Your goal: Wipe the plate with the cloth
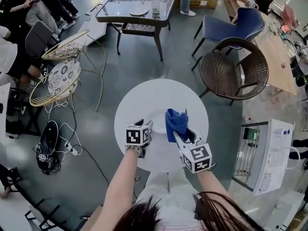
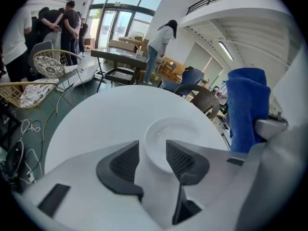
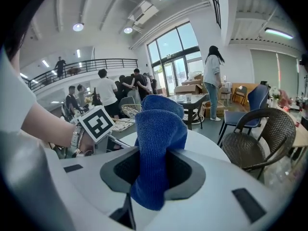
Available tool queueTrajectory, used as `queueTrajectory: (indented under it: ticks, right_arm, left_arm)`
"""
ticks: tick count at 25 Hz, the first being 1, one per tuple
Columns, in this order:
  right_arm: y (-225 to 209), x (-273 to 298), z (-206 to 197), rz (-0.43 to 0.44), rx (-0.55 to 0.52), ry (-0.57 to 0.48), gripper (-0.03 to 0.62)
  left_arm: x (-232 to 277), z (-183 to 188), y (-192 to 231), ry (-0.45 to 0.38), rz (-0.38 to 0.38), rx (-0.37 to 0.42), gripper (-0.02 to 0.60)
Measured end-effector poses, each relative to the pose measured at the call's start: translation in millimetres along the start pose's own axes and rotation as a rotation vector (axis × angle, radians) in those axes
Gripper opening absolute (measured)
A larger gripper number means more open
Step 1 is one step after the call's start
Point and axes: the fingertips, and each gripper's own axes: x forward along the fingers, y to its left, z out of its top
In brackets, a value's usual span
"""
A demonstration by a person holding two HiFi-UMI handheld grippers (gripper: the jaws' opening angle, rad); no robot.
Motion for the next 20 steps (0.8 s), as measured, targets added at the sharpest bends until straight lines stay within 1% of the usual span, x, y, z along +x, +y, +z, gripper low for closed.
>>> queueTrajectory:
  ticks: [3, 6, 7, 8, 9, 12, 15, 20]
  right_arm:
    - [-4, 4, -1, -0.012, 0.016, 0.006, 0.133]
    - [-9, 7, 0, -0.015, 0.025, 0.005, 0.133]
    - [-10, 9, 0, -0.016, 0.025, 0.006, 0.133]
    - [-11, 10, -1, -0.017, 0.026, 0.007, 0.133]
    - [-11, 12, -1, -0.018, 0.028, 0.008, 0.133]
    - [-14, 15, -3, -0.023, 0.040, 0.012, 0.133]
    - [-14, 15, -6, -0.022, 0.045, 0.016, 0.133]
    - [-19, 7, -5, -0.030, 0.045, 0.015, 0.133]
  left_arm:
    - [10, 1, -3, 0.061, -0.018, 0.003, 0.166]
    - [14, -1, -2, 0.110, -0.004, 0.016, 0.162]
    - [14, -1, 0, 0.119, 0.002, 0.021, 0.152]
    - [14, -1, 2, 0.124, 0.005, 0.023, 0.118]
    - [14, -1, 3, 0.125, 0.002, 0.018, 0.110]
    - [16, -1, 1, 0.124, -0.037, -0.025, 0.085]
    - [17, -1, -8, 0.118, -0.072, -0.023, 0.073]
    - [2, 7, -21, 0.019, -0.147, -0.028, 0.052]
